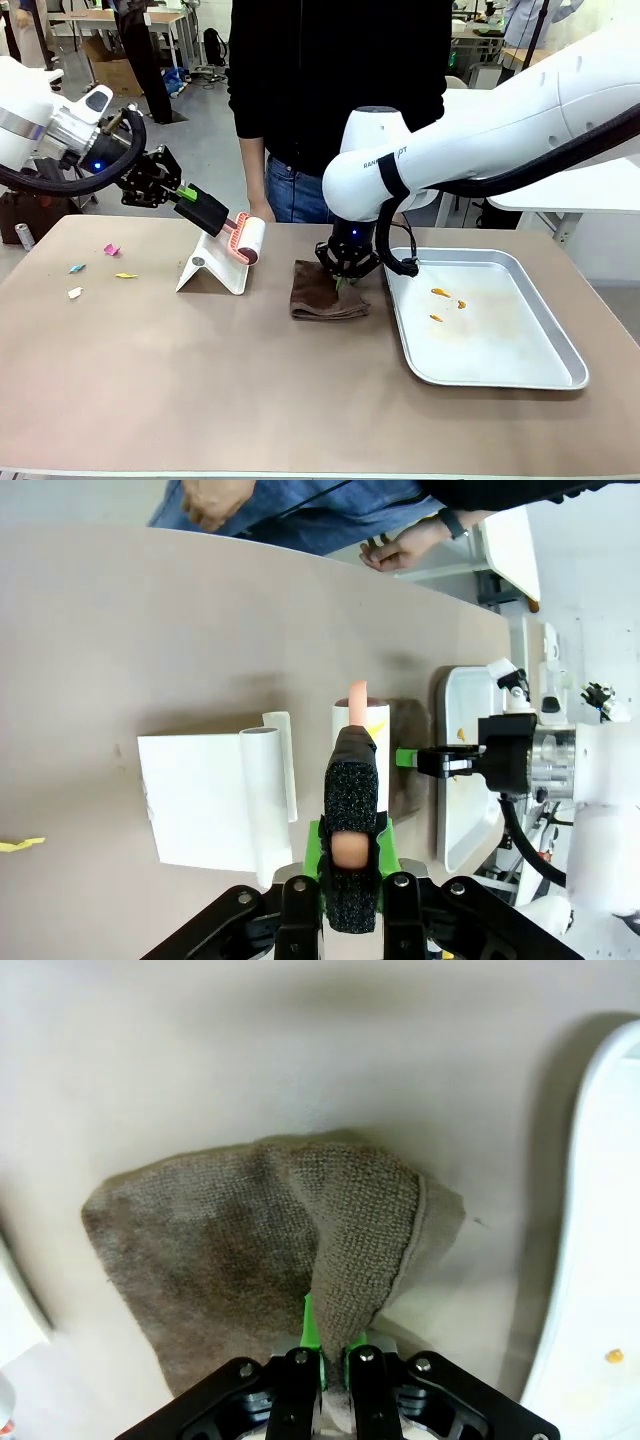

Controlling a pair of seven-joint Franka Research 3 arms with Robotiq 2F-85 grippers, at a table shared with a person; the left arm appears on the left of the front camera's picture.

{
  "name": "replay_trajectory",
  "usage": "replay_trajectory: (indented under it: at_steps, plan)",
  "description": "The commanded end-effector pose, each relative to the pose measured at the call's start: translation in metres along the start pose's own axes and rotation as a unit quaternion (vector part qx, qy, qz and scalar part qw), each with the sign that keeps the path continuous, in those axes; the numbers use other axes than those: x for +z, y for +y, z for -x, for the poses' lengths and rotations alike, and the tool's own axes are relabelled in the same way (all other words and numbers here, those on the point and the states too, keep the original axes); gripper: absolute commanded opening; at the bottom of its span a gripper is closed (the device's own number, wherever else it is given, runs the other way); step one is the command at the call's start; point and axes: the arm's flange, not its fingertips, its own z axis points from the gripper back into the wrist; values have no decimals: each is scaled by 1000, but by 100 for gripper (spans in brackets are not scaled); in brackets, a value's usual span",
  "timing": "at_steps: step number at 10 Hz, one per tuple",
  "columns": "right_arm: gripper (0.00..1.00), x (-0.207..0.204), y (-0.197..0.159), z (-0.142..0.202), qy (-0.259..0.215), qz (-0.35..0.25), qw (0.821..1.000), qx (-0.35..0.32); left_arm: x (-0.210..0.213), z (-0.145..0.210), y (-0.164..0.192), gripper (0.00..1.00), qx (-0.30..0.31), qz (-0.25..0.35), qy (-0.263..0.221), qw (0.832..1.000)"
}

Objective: Clean the surface of the table.
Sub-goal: Hold the Lint Roller with your left hand and the towel with your right hand.

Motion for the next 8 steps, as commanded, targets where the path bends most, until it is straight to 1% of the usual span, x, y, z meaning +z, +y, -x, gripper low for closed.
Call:
replay_trajectory:
  at_steps: [1,3,4,5,6,7,8]
  plan:
    - [0,6,-26,2,33,-80,996,17,12,6,8,0,-12,36,3,999]
    - [0,31,-59,19,38,-183,982,33,36,-1,21,0,-4,84,5,996]
    - [0,41,-78,31,62,-242,966,59,47,-4,28,0,-2,108,14,994]
    - [0,52,-99,43,52,-296,950,86,59,-5,36,0,8,120,17,993]
    - [0,63,-120,54,42,-335,936,96,73,-5,43,0,19,135,10,991]
    - [0,74,-147,59,49,-383,917,97,89,-4,48,0,32,155,5,987]
    - [0,83,-176,60,61,-436,895,73,107,-4,57,0,45,182,22,982]
